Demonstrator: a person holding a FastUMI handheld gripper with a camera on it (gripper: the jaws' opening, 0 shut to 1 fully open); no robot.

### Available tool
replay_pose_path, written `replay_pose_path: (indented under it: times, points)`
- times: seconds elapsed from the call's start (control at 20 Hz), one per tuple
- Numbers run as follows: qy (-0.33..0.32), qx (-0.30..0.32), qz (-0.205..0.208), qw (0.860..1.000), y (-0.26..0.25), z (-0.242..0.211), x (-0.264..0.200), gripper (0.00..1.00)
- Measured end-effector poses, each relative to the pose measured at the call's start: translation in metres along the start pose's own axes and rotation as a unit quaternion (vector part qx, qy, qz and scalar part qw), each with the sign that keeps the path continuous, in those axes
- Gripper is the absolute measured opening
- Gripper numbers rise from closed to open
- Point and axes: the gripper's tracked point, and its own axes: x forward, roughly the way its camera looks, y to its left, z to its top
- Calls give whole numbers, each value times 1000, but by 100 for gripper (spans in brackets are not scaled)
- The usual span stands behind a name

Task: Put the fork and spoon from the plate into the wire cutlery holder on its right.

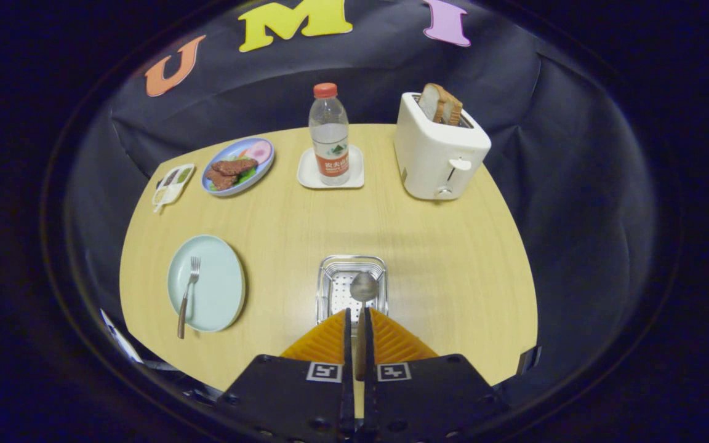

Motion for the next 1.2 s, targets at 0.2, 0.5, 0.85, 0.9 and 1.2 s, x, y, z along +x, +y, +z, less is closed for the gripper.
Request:
replay_pose_path:
  times: [0.2,0.5,0.85,0.9,1.2]
  points:
    - [-26,-12,18,999,23,4,-6,33]
    - [-85,-40,32,995,72,4,-9,92]
    - [-110,-72,51,990,153,-22,-2,96]
    - [-109,-73,51,990,164,-28,2,96]
    - [-78,-37,79,993,239,-58,37,95]
